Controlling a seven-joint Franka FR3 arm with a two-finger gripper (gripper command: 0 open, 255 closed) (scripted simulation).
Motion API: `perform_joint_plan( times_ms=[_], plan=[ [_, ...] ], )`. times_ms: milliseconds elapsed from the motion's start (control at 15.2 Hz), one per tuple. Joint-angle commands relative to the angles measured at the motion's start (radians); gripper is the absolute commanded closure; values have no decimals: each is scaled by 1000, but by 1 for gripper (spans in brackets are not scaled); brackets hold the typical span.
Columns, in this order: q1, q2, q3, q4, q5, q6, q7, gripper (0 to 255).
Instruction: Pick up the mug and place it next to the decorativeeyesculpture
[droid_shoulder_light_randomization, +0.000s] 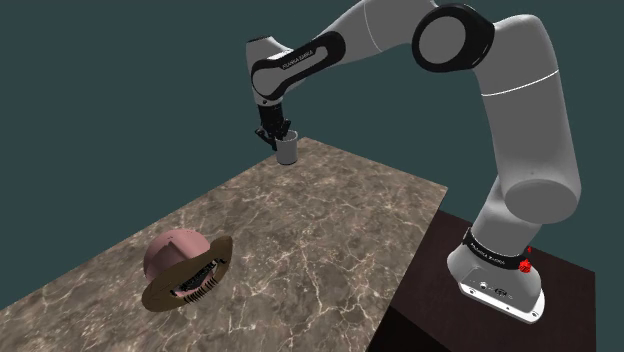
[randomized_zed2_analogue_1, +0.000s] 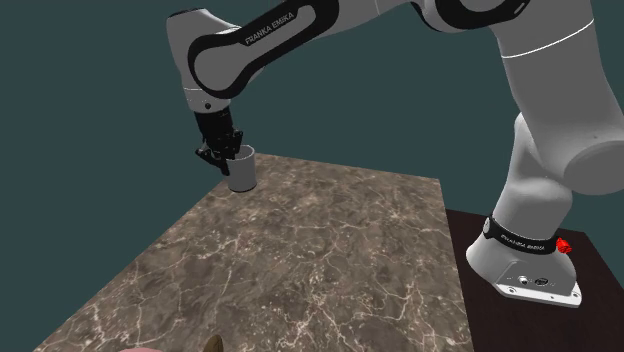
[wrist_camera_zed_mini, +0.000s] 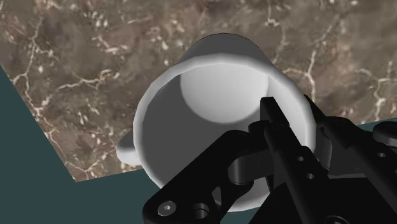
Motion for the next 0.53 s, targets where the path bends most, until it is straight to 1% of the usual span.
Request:
perform_joint_plan(
  times_ms=[0, 66, 462],
  plan=[
    [0, 0, 0, 0, 0, 0, 0, 255],
    [0, 0, 0, 0, 0, 0, 0, 255],
    [0, -25, 2, 42, 5, -67, -7, 255]
  ],
)
